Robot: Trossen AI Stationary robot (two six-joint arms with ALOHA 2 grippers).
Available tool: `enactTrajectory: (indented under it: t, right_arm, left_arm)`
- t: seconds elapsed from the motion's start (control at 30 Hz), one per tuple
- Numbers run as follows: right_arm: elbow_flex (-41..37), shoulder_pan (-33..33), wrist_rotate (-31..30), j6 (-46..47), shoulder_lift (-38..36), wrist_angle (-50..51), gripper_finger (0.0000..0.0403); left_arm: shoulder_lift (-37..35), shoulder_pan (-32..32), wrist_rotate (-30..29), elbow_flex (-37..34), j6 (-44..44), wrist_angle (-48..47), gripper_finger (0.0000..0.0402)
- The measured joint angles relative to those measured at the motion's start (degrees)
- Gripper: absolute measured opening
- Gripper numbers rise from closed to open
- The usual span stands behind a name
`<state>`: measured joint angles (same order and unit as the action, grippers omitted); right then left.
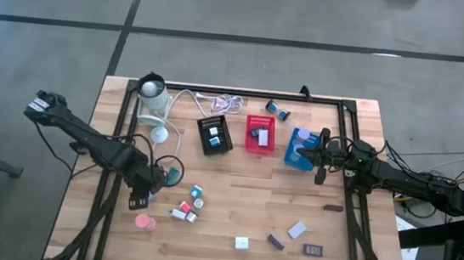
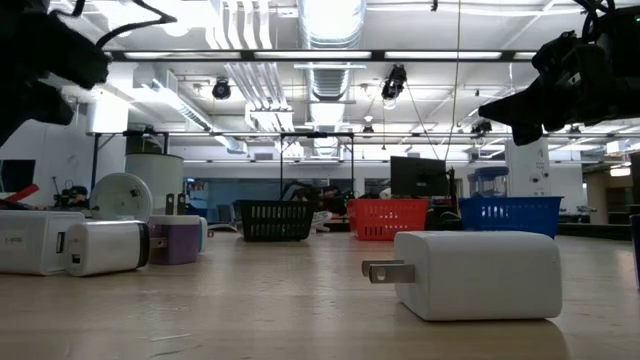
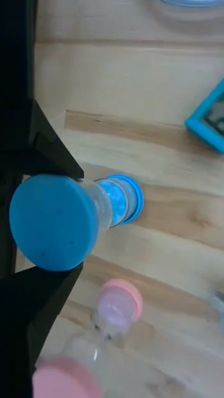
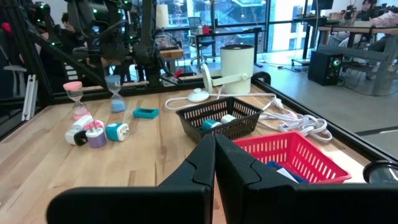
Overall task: Pick & Place Office items
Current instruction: Put the light blue hourglass into the blue bin
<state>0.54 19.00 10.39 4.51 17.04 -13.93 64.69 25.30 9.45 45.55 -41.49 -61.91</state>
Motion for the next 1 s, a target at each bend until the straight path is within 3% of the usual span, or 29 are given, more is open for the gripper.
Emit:
enactTrajectory:
  t: [0.3, 0.7, 1.0]
  right_arm:
    - [0.00, 0.02, 0.00, -0.17, 0.00, -0.02, 0.0008]
    - [0.00, 0.02, 0.00, -0.15, 0.00, -0.11, 0.0008]
    - [0.02, 0.00, 0.00, -0.11, 0.04, -0.88, 0.0008]
  left_arm:
    - [-0.92, -0.02, -8.74, 10.91, 6.95, -4.85, 0.0202]
    - [-5.33, -0.57, -20.17, 23.15, 19.44, -3.90, 0.0202]
    - [-8.76, -3.03, -20.45, 26.06, 40.73, 9.18, 0.0202]
